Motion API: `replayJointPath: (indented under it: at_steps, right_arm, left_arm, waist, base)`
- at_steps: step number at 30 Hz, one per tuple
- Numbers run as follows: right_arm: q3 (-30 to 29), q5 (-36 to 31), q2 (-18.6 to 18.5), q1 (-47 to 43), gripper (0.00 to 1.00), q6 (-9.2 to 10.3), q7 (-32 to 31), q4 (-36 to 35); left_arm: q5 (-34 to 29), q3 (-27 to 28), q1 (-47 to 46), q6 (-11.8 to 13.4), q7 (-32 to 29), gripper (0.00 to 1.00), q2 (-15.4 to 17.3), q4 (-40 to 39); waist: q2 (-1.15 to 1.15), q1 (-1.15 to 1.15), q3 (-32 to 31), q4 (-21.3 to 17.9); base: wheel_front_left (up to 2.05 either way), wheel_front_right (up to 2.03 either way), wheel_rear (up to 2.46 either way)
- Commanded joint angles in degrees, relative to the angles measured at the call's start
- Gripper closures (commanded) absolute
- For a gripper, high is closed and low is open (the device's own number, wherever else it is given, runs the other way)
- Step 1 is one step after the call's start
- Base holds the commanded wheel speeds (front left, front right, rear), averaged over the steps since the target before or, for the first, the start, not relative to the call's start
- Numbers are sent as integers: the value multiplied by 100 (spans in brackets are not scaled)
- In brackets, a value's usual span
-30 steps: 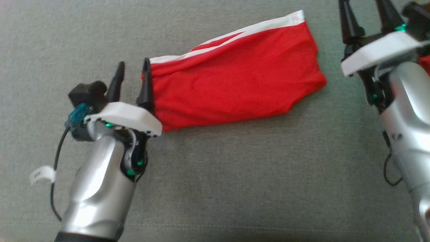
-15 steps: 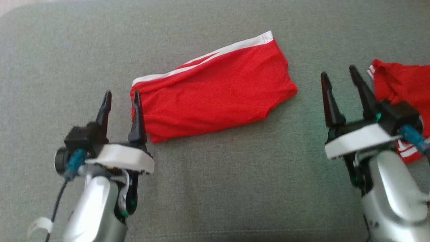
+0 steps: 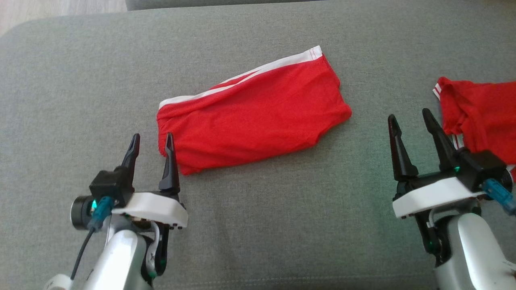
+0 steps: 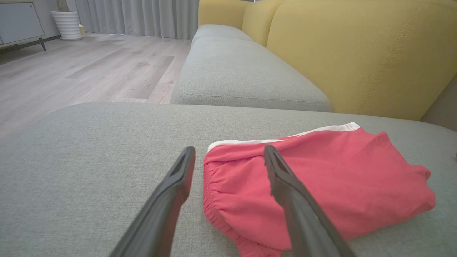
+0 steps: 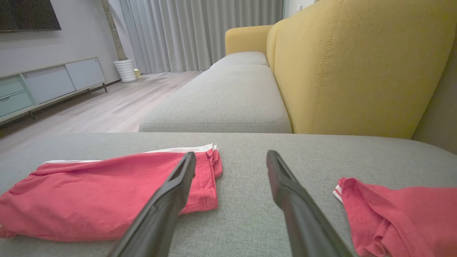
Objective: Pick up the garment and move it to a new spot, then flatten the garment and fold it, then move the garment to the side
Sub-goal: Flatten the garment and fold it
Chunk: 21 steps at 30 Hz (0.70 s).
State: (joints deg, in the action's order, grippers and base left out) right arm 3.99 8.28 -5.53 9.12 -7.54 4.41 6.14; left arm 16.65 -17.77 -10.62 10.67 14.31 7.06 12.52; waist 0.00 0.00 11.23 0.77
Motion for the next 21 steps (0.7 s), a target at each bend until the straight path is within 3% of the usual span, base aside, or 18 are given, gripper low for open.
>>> replayJointPath:
  at_steps: [1, 14, 21]
  right_arm:
    - [74, -72, 37, 30, 0, 5, -44, -247]
    - [35, -127, 32, 257, 0, 5, -156, -114]
    - [237, -195, -171, 1289, 0, 5, -316, 819]
  left_arm:
    - [-45, 178, -156, 38, 68, 0, 126, -163]
    - [-38, 189, -291, 56, 69, 0, 95, -186]
    - [-89, 96, -600, -6, 69, 0, -4, -227]
  waist:
    - [0, 0, 11, 7]
    - [0, 0, 143, 121]
    - [0, 0, 512, 362]
  base:
    - [0, 0, 0]
    - [0, 0, 0]
    - [0, 0, 0]
